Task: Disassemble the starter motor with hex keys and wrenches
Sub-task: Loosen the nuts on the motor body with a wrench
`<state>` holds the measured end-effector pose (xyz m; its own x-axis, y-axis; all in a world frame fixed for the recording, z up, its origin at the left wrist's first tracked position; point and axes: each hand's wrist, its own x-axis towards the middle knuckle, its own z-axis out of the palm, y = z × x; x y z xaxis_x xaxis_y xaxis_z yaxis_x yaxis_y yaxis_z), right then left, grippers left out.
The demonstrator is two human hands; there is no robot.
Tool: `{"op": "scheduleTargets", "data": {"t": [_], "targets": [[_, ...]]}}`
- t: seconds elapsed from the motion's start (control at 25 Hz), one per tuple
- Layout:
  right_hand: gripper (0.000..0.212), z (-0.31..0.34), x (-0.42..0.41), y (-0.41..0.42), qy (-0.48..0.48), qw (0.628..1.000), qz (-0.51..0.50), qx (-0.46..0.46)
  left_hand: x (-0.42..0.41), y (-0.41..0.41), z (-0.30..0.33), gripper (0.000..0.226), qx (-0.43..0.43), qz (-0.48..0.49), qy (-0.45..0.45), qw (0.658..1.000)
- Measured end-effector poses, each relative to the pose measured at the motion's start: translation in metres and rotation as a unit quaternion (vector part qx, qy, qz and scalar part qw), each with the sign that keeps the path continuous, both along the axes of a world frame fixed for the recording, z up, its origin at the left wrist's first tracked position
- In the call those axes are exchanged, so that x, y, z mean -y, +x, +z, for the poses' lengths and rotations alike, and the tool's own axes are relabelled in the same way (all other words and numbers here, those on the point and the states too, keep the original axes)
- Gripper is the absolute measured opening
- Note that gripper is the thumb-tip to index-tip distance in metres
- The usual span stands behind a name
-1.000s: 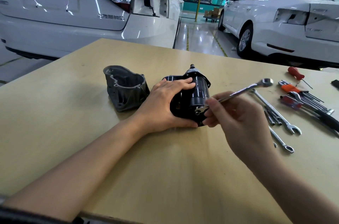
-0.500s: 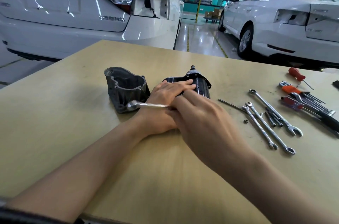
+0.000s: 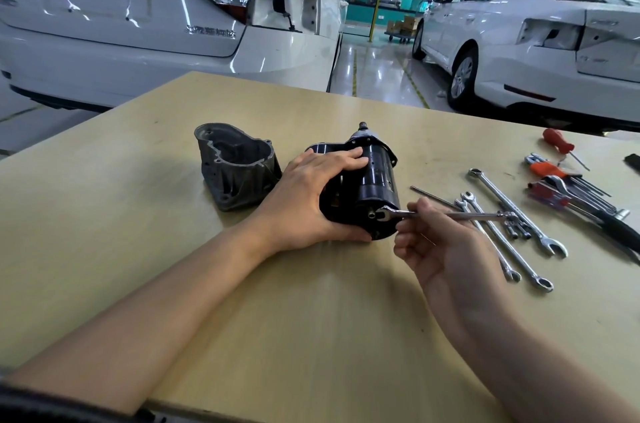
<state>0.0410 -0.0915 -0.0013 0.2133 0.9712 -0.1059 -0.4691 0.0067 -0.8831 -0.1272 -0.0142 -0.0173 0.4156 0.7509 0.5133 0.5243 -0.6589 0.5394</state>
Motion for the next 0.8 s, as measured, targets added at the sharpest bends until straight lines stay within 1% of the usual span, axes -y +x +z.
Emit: {"op": "scheduleTargets", "data": {"t": [0.28,0.44,0.52,0.56,0.6,0.64,0.68,0.72,0.8], "targets": [[0.01,-0.002,-0.002,-0.001,-0.005,1.0,0.018,-0.018,0.0,0.0,0.0,0.088,0.003,0.0,0.001,1.0],[0.026,-0.004,-0.001,0.0,0.0,1.0,0.02,-0.019,0.001,0.001,0.0,0.087,0.001,-0.001,0.004,1.0],[0.021,-0.005,0.0,0.001,0.018,1.0,0.012,0.001,0.0,0.0,0.0,0.087,0.002,0.0,0.001,1.0],[0.015,-0.005,0.001,0.001,0.035,0.999,0.005,0.038,0.0,0.0,0.0,0.087,0.002,0.0,-0.002,1.0],[0.011,-0.003,0.001,0.0,0.058,0.994,-0.007,0.096,0.0,0.0,0.0,0.086,0.001,-0.001,-0.004,1.0],[0.013,0.0,0.001,0.0,0.087,0.981,-0.021,0.173,0.0,0.001,0.0,0.086,0.0,0.0,-0.004,1.0],[0.016,0.004,0.0,-0.001,0.121,0.957,-0.031,0.262,0.001,0.001,0.0,0.086,-0.001,0.0,-0.004,1.0],[0.017,0.009,-0.001,-0.002,0.154,0.923,-0.037,0.352,0.0,0.001,0.0,0.087,-0.002,-0.001,-0.004,1.0],[0.017,0.021,-0.004,-0.007,0.208,0.839,-0.034,0.501,-0.001,0.001,-0.001,0.086,-0.003,-0.004,-0.003,1.0]]}}
